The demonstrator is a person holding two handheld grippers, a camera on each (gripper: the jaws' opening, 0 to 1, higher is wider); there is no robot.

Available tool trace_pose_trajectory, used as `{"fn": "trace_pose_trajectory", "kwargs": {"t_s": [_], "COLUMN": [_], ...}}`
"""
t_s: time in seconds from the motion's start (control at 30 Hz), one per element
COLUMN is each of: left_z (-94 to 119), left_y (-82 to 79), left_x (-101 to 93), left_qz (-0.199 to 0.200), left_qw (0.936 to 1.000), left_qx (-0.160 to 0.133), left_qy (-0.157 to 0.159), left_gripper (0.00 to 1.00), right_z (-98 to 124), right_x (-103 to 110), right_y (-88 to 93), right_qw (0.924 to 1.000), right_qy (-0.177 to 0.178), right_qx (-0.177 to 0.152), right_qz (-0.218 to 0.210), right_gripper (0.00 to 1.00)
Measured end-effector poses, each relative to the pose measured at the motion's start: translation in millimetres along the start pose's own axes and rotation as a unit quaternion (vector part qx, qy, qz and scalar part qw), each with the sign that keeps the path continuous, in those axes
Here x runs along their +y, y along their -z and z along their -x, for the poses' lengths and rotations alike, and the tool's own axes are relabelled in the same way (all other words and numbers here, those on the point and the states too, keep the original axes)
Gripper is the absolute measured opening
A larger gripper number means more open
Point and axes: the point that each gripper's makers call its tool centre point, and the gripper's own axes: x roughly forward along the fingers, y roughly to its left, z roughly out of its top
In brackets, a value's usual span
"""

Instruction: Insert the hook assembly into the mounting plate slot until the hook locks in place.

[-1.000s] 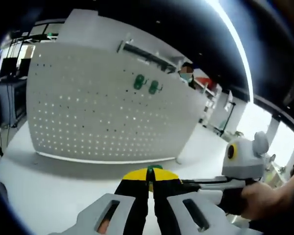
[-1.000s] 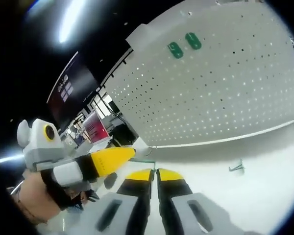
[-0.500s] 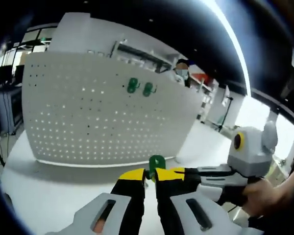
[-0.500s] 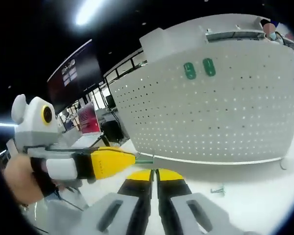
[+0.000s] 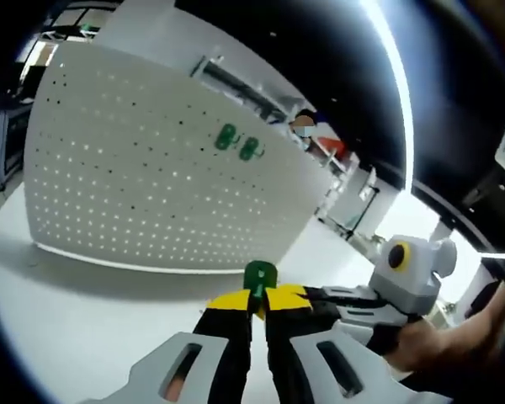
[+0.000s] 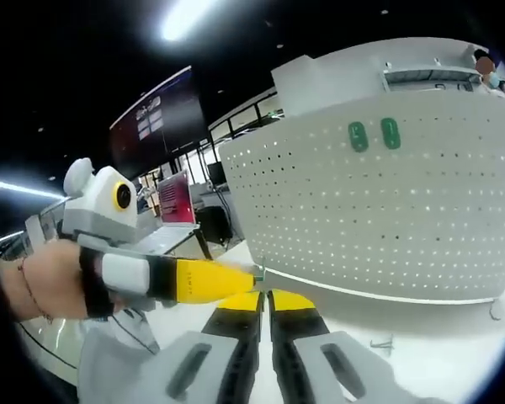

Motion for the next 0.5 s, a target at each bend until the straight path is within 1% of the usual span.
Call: {"fn": "trace_pose_trajectory", "kwargs": {"t_s": [0.13, 0.33, 0.43, 0.5], "left_z": [2.3, 2.9, 3.5, 4.2], "left_y": [-1.2, -2.7, -5.8, -8.3], "left_x": [-0.2, -0.2, 0.2, 0.8], "left_qz": [-0.01, -0.012, -0.004, -0.001], "left_qw": [0.9999, 0.9999, 0.9998, 0.9997], "left_qx": [-0.006, -0.011, -0.018, -0.024], "left_qy": [-0.001, -0.003, -0.004, -0.005], "left_gripper": [0.03, 0.03, 0.03, 0.02], "right_z": [-1.0, -1.5, -2.4, -3.5], "right_x": [3.5, 4.0, 3.2, 3.6], "right_y": [-0.6, -1.8, -4.9, -6.7], "right_qw": [0.9999, 0.9997, 0.9997, 0.9997], "right_qy": [-0.013, -0.018, -0.019, -0.019], "right_qx": [-0.001, -0.004, -0.011, -0.012], "right_qz": [0.007, 0.016, -0.006, -0.011], "right_gripper": [0.0, 0.0, 0.0, 0.0]}}
